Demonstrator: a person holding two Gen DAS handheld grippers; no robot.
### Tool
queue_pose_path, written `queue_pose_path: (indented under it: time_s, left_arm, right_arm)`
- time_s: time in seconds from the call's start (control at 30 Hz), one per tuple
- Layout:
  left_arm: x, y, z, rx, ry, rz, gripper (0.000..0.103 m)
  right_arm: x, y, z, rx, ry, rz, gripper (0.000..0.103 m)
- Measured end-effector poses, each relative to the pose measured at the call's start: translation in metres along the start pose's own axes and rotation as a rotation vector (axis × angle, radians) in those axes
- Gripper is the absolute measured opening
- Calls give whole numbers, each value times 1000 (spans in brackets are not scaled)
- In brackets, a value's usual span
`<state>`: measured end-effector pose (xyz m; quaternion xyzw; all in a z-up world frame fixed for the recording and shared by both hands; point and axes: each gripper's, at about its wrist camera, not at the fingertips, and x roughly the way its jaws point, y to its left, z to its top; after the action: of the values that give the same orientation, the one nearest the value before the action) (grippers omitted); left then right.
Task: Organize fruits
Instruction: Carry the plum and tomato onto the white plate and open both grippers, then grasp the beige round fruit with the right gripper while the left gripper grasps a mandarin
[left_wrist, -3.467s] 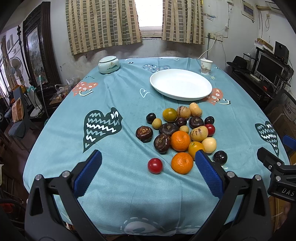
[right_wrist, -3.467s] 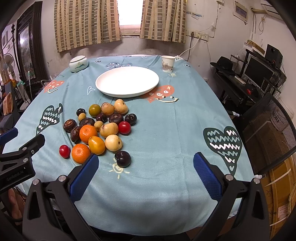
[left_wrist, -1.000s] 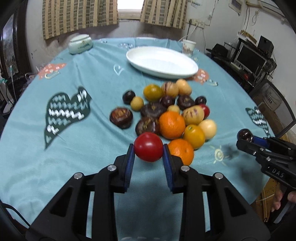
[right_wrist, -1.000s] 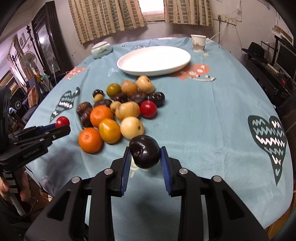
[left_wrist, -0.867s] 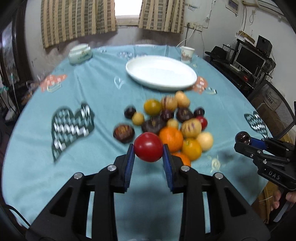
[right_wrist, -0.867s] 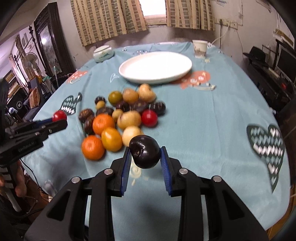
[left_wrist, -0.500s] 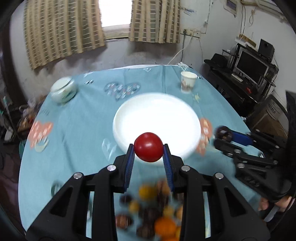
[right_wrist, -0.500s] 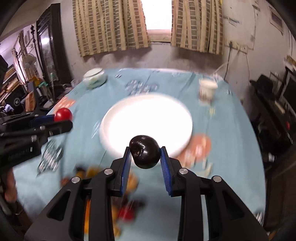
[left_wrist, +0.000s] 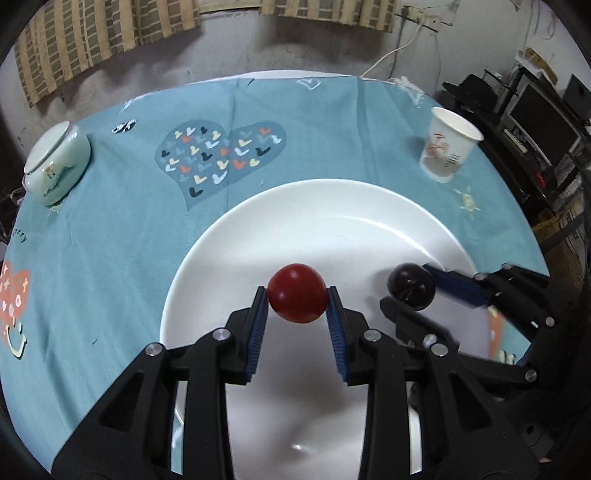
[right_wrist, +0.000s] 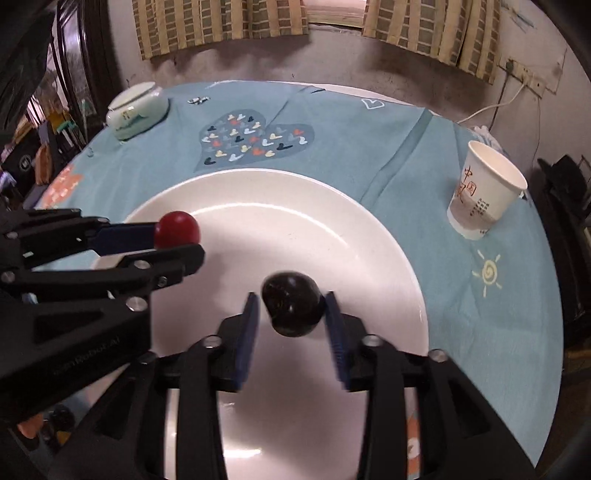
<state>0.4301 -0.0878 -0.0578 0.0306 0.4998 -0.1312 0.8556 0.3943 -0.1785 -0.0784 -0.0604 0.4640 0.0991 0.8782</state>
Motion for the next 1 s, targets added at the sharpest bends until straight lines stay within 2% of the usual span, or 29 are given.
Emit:
queue_pose_path:
  time_s: [0.03, 0.07, 0.13, 0.23, 0.3, 0.37, 0.43, 0.53, 0.6, 0.7, 0.8, 0.87, 0.9, 0.93, 1.0]
  left_arm:
    - [1, 3, 2, -13, -7, 10, 72]
    - [-1, 5, 3, -23, -24, 23, 81]
    - [-11, 9, 4, -32, -50, 30, 81]
    - [-35, 16, -3, -33, -68, 35, 81]
    - [-67, 19, -20, -11, -110, 60, 81]
    - [-95, 22, -43, 2, -139, 93, 92]
    - [-123, 25, -79, 5, -162, 138, 94]
    - [-154, 25, -146, 11, -170, 158, 95]
    - [-170, 27, -197, -10, -181, 156, 95]
    - [-187, 31, -267, -77, -193, 122, 95]
    - [-189, 30, -314, -93, -157, 100, 96]
    - [-190, 26, -330, -78, -140, 80, 96]
    - [-193, 23, -336, -66, -143, 68, 96]
    - [-195, 20, -338, -56, -149, 67, 96]
    - [-199, 14, -343, -33, -164, 69, 96]
  right_arm:
    - [1, -2, 0, -6, -19, -24, 66]
    - [0, -2, 0, -25, -57, -55, 66]
    - [-1, -2, 2, -47, -73, -87, 66]
    - [-23, -4, 0, -24, -66, -16, 66]
    - [-49, -1, -9, -25, -68, -6, 66]
    - [-78, 8, -27, -28, -63, 4, 66]
    - [-102, 18, -50, -18, -44, 35, 66]
    - [-136, 40, -111, 13, 5, 82, 66]
    - [-151, 54, -145, 15, 21, 61, 66]
    - [-176, 71, -202, 43, -9, 48, 66]
    - [-191, 82, -242, 87, -35, 60, 66]
    - [-192, 90, -258, 97, -32, 107, 65]
    - [-194, 92, -264, 95, -41, 121, 52]
    - [-194, 96, -266, 83, -47, 131, 48]
    - [-192, 99, -266, 75, -57, 123, 47]
